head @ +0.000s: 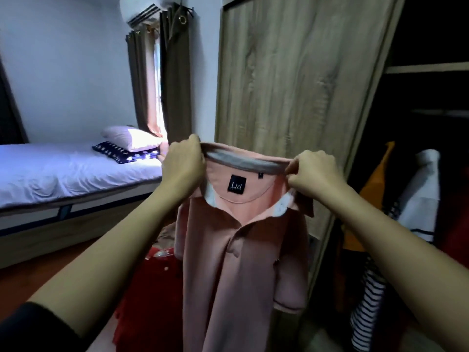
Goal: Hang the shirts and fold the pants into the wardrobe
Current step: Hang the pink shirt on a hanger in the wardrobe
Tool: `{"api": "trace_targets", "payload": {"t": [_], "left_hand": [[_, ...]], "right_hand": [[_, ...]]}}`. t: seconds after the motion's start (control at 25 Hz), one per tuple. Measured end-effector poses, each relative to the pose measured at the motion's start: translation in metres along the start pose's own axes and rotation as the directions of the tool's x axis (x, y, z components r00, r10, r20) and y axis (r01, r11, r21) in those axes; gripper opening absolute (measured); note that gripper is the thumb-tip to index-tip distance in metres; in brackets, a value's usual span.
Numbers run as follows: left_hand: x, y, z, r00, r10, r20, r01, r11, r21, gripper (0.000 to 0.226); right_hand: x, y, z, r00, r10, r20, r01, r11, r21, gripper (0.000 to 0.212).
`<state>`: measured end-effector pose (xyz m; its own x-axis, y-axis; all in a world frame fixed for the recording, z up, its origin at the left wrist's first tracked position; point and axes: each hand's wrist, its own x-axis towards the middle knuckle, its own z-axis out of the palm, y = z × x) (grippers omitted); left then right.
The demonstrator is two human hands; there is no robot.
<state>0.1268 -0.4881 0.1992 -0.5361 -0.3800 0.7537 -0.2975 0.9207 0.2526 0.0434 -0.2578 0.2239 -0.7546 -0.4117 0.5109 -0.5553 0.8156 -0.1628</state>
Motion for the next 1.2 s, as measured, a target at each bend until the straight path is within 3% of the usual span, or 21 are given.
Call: {"api": "trace_targets", "payload": {"t": [0.2,0.32,0.4,0.52,0.6,0.68,0.8,0.92,1.0,1.08,1.2], "left_hand": [[-0.003,0.062,0.038,0.976,0.175,0.129,-0.175,0.985,-0.008,0.014],[0.002,0.1,0.053,0.98,0.184,0.078,-0.16,0.956,-0.246,0.021],[0.004,0.123,0.056,0.983,0.126,0.13,-0.064,0.914,-0.401,0.027],[-0.007,0.161,0.066,0.981,0.146,0.13,-0.032,0.775,-0.631,0.033],[-0.017,0.188,0.074,0.979,0.195,0.062,-0.077,0.631,-0.772,0.038],[-0.021,0.214,0.084,0.968,0.249,0.031,-0.126,0.59,-0.797,0.051],[-0.016,0.248,0.095,0.941,0.337,0.014,-0.204,0.602,-0.772,0.059],[-0.009,0.282,0.1,0.865,0.501,-0.04,-0.304,0.459,-0.834,0.06],[-0.004,0.307,0.105,0.837,0.546,-0.03,-0.295,0.405,-0.865,0.067],[-0.003,0.325,0.114,0.833,0.55,0.049,-0.224,0.417,-0.881,0.069],[-0.007,0.346,0.146,0.774,0.591,0.226,-0.126,0.494,-0.86,0.059]], "right_hand": [[-0.015,0.051,-0.025,0.98,0.163,-0.117,-0.169,0.985,-0.043,0.022],[-0.037,0.087,-0.037,0.95,0.309,-0.047,-0.308,0.951,0.02,0.015],[-0.053,0.106,-0.046,0.919,0.393,0.023,-0.394,0.916,0.076,0.018],[-0.077,0.127,-0.06,0.883,0.458,-0.102,-0.458,0.888,0.026,0.022],[-0.093,0.141,-0.069,0.862,0.451,-0.23,-0.485,0.866,-0.122,0.019],[-0.109,0.159,-0.078,0.888,0.387,-0.248,-0.444,0.862,-0.244,0.018],[-0.127,0.193,-0.089,0.932,0.291,-0.217,-0.338,0.913,-0.229,0.012],[-0.138,0.226,-0.099,0.921,0.293,-0.256,-0.337,0.93,-0.147,0.02],[-0.142,0.248,-0.11,0.915,0.305,-0.265,-0.346,0.93,-0.125,0.025],[-0.143,0.265,-0.118,0.929,0.26,-0.264,-0.312,0.934,-0.175,0.024],[-0.139,0.283,-0.123,0.943,0.187,-0.277,-0.254,0.94,-0.227,0.039]]}}
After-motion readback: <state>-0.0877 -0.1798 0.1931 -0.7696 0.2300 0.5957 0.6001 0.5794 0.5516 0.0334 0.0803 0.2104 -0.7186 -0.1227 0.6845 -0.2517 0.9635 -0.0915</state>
